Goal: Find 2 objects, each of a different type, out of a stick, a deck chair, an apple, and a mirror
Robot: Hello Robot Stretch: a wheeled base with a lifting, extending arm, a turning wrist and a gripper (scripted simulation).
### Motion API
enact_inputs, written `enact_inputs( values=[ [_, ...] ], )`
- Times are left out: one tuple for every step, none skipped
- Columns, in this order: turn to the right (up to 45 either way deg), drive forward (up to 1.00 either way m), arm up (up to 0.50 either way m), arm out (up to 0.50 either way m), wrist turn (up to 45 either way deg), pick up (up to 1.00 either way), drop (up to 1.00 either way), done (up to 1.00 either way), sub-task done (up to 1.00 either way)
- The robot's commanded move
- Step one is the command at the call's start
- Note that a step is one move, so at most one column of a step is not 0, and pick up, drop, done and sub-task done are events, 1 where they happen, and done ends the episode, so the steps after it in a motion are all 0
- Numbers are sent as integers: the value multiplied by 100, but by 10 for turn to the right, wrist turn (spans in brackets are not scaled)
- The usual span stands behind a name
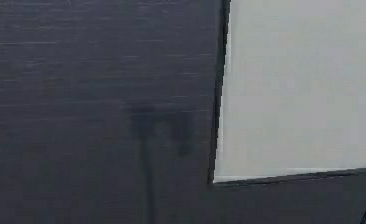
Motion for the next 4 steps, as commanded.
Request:
enact_inputs(
  values=[
    [330,0,0,0,0,0,0,0,0],
    [0,0,0,0,0,0,0,0,100],
    [450,0,0,0,0,0,0,0,0],
    [450,0,0,0,0,0,0,0,0]
  ],
)
